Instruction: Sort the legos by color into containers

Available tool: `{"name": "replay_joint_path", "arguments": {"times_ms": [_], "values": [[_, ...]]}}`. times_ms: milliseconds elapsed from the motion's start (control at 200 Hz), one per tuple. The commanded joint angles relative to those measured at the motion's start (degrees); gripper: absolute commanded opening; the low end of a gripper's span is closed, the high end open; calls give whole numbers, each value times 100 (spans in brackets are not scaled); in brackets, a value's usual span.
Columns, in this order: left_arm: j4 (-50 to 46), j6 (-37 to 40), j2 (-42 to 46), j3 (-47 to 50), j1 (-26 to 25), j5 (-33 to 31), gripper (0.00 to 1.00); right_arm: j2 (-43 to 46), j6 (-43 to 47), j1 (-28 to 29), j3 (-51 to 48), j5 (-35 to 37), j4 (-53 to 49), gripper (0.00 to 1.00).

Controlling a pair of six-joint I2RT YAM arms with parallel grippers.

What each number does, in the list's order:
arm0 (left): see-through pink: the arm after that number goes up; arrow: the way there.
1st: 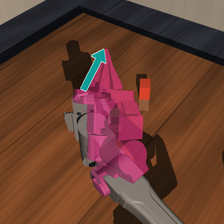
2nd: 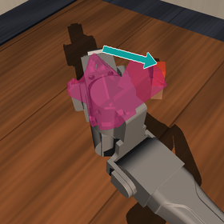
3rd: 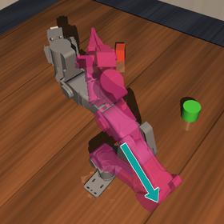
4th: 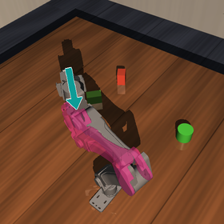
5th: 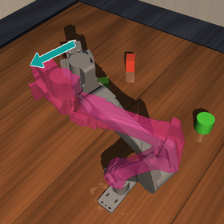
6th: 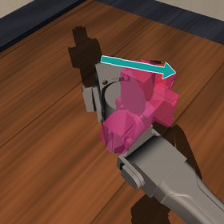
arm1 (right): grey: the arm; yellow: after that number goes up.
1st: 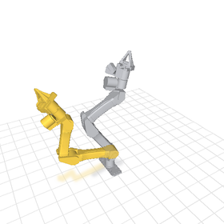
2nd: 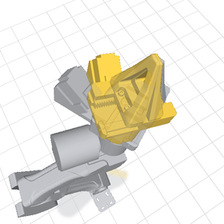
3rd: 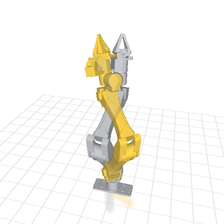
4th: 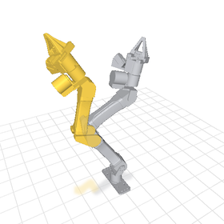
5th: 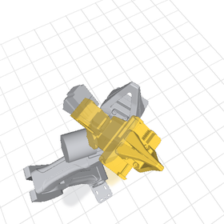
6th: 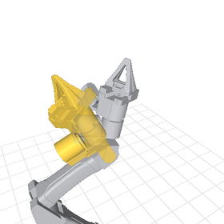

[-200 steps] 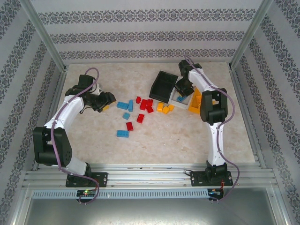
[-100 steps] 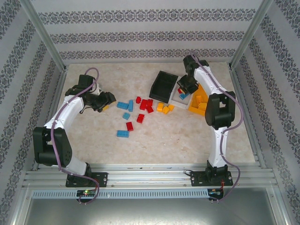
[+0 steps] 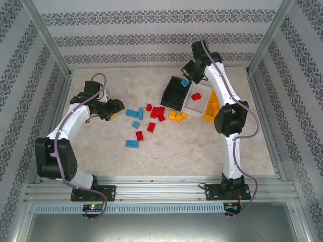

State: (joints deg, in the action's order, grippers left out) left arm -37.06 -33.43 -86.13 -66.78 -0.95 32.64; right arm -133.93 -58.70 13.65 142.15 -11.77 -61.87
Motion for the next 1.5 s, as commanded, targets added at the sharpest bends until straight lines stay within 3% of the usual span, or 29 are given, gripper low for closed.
{"name": "replay_joint_path", "arguments": {"times_ms": [0,150,275,380,535,699,899,999,1064,1239,1494], "values": [[112,-19,163,163,95,97,55,-868,32,103,796,-390,-185,0],[-56,70,101,256,81,80,56,-1445,-91,180,1267,-650,27,0],[-308,228,-11,297,39,-1,59,-1416,85,210,1203,-571,215,22],[-526,362,-181,238,-98,-32,62,-1205,349,244,1126,-559,267,32],[-1269,1191,-385,-37,-801,-547,70,-623,911,254,517,-793,323,40],[-1852,1884,-514,-112,-1706,-1384,77,288,2270,497,-619,-1589,477,45],[-1512,941,-91,340,-1742,-1821,78,933,2817,1295,-2109,-1134,-659,57],[-1321,392,299,591,-1668,-1921,78,1223,2445,1852,-2995,-823,-435,63],[-1151,134,550,792,-1605,-1903,79,1297,2105,2157,-3378,-702,-158,72],[-1071,-101,1053,1037,-1498,-1907,79,885,1506,2632,-3229,-87,-139,76],[-1195,-96,1679,1259,-1379,-1941,80,85,1146,2724,-2533,314,-339,74]]}}
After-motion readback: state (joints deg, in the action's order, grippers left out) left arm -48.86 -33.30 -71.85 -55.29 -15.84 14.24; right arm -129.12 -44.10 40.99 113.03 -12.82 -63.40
